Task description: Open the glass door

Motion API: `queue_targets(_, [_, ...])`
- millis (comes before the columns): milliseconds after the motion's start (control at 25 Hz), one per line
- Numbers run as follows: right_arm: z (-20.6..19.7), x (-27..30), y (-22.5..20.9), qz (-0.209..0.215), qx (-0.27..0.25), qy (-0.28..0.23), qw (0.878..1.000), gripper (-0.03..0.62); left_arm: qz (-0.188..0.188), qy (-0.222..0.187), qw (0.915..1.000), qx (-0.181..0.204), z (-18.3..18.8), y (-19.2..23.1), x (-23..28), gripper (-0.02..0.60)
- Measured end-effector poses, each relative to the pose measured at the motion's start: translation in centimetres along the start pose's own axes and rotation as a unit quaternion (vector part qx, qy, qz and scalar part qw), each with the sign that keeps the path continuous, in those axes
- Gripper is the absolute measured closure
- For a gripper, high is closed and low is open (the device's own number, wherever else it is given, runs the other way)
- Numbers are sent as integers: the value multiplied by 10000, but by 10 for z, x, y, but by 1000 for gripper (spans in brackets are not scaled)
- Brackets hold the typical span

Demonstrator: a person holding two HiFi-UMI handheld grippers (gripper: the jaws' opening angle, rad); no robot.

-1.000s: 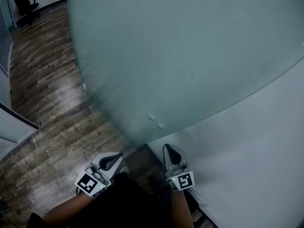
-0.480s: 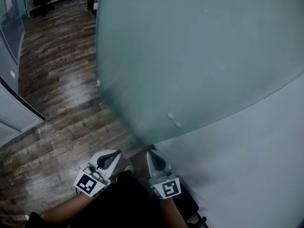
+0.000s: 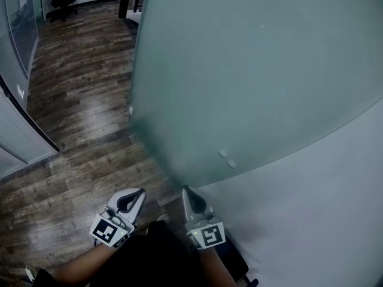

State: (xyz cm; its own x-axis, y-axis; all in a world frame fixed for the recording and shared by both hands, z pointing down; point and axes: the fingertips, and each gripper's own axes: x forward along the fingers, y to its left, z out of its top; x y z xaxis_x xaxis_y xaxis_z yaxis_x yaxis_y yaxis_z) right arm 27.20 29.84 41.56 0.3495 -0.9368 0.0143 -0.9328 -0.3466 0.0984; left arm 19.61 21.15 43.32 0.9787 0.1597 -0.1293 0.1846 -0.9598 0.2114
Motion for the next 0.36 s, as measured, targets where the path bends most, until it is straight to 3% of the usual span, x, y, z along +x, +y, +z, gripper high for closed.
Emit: queue_targets(360, [2, 23, 29, 231, 98, -51, 9997, 594, 158, -97, 9998, -43, 3, 23, -25, 581])
